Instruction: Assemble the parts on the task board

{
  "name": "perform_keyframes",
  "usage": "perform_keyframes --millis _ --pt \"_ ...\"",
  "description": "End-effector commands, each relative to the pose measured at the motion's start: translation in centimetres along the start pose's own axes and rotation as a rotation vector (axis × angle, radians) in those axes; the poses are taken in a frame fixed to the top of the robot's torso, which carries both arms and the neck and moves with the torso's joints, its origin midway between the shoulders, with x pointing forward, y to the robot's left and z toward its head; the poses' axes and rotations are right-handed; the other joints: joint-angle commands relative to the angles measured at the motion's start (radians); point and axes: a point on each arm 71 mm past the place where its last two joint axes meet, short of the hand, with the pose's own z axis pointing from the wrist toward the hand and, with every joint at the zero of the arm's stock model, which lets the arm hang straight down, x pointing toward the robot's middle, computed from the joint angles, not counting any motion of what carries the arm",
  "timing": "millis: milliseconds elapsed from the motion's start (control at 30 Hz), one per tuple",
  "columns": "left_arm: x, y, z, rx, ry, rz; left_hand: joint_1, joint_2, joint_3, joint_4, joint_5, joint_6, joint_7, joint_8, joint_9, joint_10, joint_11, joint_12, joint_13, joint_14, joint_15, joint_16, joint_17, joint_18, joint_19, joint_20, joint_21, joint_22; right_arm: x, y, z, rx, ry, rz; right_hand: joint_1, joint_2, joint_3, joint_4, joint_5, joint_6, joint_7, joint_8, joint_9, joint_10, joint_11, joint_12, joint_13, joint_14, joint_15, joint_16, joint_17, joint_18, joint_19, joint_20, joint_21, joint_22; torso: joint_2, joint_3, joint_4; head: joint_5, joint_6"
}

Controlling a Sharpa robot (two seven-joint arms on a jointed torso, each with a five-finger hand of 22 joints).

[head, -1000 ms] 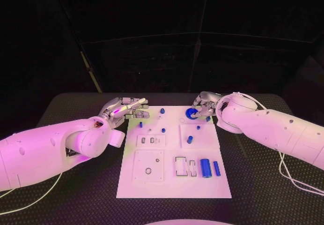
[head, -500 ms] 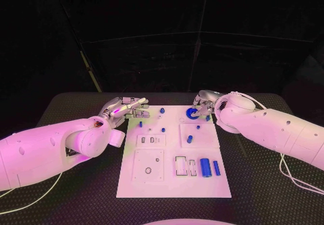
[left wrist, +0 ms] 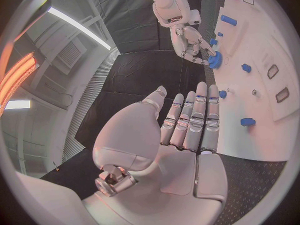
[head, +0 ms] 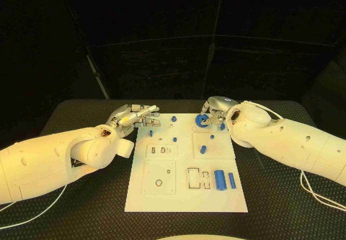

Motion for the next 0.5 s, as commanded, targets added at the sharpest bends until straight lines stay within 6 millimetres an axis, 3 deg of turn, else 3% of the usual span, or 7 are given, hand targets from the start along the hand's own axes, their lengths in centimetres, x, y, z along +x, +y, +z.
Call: perform_keyframes --millis 33,333,500 --pt "0.2 -0.2 0.0 0.014 0.015 -0.001 -0.004 -0.003 0.001 -0.003 0.002 0.008 0.037 0.005 0.001 0.006 0.002 0.006 0.000 0.007 -0.001 -0.007 -0.002 0.014 0.010 0.000 -0.002 -0.001 -0.7 1.3 -0.4 -0.045 -0.068 -0.005 -0.011 0.003 0.007 -0.002 0.007 0.029 -0.020 0.003 0.001 0.059 -0.009 0.004 0.189 0.105 -0.007 0.005 0.251 -0.013 -0.001 -0.008 0.005 0.001 0.001 -0.0002 -0.0001 0.002 0.002" --pt "0.1 -0.2 0.0 0.015 0.013 0.000 -0.005 -0.004 0.001 -0.003 0.002 0.008 0.038 0.005 0.001 0.005 0.003 0.005 0.000 0.007 -0.001 -0.007 -0.002 0.014 0.010 0.000 -0.002 -0.001 -1.0 4.4 -0.9 -0.123 -0.103 0.005 -0.016 -0.007 0.015 -0.009 0.019 0.029 -0.020 -0.001 -0.002 0.061 -0.010 0.005 0.191 0.106 -0.008 0.006 0.256 -0.015 0.002 -0.009 0.008 0.008 0.003 -0.0008 0.0020 0.010 0.003" --pt "0.1 -0.2 0.0 0.015 0.013 0.000 -0.005 -0.004 0.001 -0.003 0.002 0.008 0.038 0.005 0.001 0.005 0.003 0.005 0.000 0.007 -0.001 -0.007 -0.002 0.014 0.010 0.000 -0.002 -0.001 -0.5 5.9 -0.6 -0.151 -0.098 0.008 -0.020 -0.008 0.017 -0.008 0.020 0.028 -0.019 -0.003 -0.003 0.061 -0.009 0.005 0.191 0.106 -0.008 0.006 0.256 -0.015 0.003 -0.010 0.008 0.009 0.002 -0.0012 -0.0007 0.014 -0.001"
